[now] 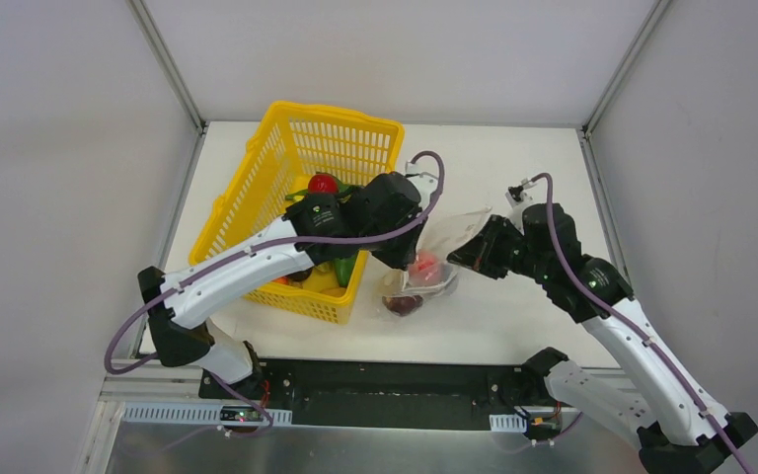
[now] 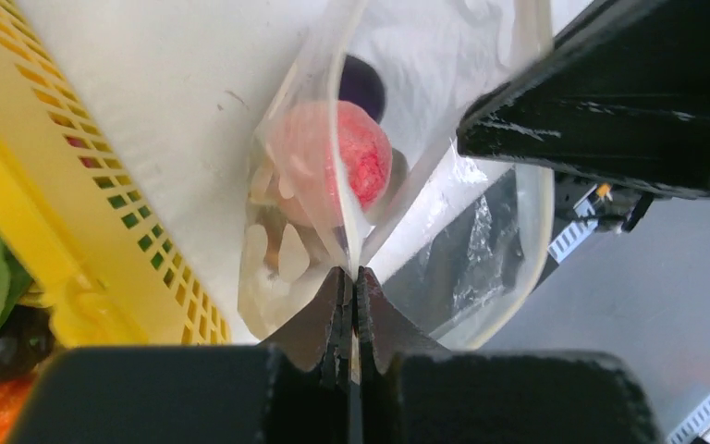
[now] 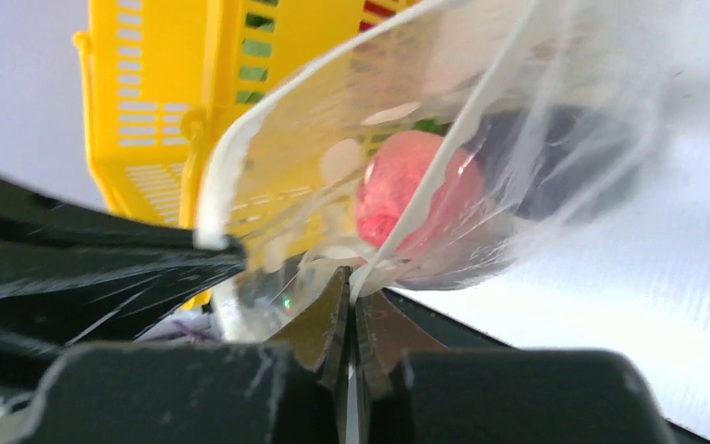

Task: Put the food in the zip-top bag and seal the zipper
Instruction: Place the fake fruit in the zipper food storage bag.

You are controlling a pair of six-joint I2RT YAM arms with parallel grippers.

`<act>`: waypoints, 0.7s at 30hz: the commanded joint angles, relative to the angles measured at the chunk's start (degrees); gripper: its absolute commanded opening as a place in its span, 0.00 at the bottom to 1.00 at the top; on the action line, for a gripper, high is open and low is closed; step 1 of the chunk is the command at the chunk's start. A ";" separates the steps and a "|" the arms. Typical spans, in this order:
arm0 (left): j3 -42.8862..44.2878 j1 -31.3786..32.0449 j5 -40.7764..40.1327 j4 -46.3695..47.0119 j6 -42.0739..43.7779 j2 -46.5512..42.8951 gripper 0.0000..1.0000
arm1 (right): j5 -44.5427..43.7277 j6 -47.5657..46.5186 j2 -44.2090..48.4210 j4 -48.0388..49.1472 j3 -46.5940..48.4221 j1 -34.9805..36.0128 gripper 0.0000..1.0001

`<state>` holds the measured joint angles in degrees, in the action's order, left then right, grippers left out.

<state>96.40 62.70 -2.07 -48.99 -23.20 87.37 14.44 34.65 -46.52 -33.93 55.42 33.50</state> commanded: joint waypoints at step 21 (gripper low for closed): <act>-1.71 -1.00 2.80 6.82 -2.45 1.30 0.24 | -15.60 -0.03 2.81 0.04 -3.93 0.17 0.03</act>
<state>95.11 61.80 1.50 -44.16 -25.02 90.74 -2.09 34.46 -44.45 -34.85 51.29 33.63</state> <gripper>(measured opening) 0.122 0.029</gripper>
